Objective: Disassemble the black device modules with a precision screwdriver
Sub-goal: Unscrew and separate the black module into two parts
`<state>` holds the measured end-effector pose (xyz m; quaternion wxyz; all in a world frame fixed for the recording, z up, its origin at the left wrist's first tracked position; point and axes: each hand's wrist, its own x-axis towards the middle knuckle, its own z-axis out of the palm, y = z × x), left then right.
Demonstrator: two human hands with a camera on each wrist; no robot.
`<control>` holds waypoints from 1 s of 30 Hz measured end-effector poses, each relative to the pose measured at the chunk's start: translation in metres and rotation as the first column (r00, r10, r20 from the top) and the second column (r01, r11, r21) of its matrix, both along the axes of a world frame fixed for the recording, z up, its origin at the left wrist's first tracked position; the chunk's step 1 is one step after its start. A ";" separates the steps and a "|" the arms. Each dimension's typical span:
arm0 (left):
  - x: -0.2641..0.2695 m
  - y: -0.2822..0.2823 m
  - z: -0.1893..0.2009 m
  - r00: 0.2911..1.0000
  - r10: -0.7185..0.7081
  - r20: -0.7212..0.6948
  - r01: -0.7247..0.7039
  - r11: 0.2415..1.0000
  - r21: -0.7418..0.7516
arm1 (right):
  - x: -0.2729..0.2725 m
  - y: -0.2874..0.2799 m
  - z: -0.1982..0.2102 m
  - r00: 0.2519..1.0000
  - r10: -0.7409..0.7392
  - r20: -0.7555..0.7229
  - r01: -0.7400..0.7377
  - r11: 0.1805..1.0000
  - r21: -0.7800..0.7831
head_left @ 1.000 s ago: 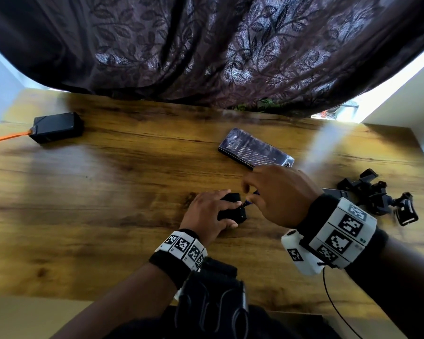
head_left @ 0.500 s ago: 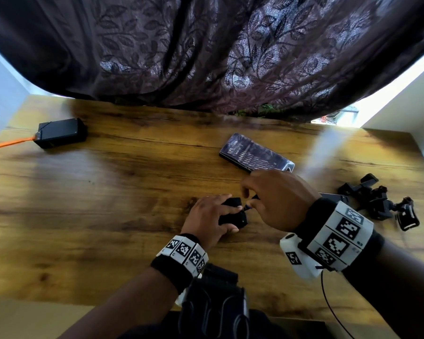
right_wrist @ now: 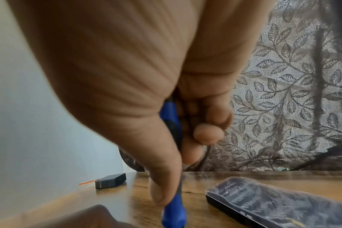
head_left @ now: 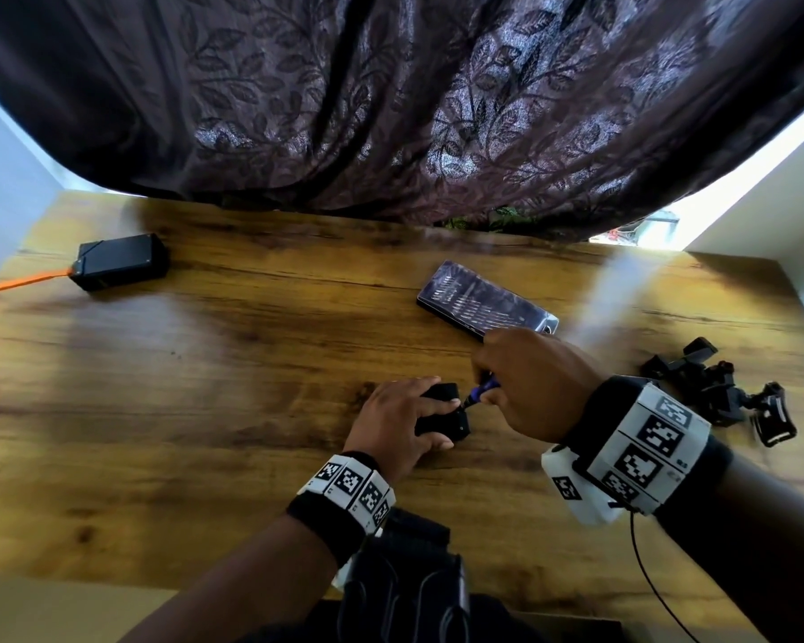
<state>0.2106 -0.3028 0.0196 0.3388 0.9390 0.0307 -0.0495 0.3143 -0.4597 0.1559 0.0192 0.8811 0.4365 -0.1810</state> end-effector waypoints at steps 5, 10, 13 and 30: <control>0.002 0.001 0.000 1.000 -0.006 -0.011 0.006 1.000 0.002 | -0.003 0.009 0.007 0.998 0.041 0.045 -0.037 0.995 -0.088; 0.003 0.001 0.001 1.000 -0.015 -0.021 0.015 1.000 0.004 | -0.003 0.020 0.012 0.989 0.088 0.122 -0.069 0.986 -0.152; 0.003 0.002 0.001 1.000 -0.023 -0.020 0.023 1.000 0.008 | -0.003 0.024 0.013 0.983 0.092 0.158 -0.069 0.987 -0.148; 0.006 0.005 0.000 0.998 -0.036 -0.050 0.036 0.999 -0.007 | 0.001 -0.024 -0.011 0.946 -0.248 -0.208 0.319 0.819 0.477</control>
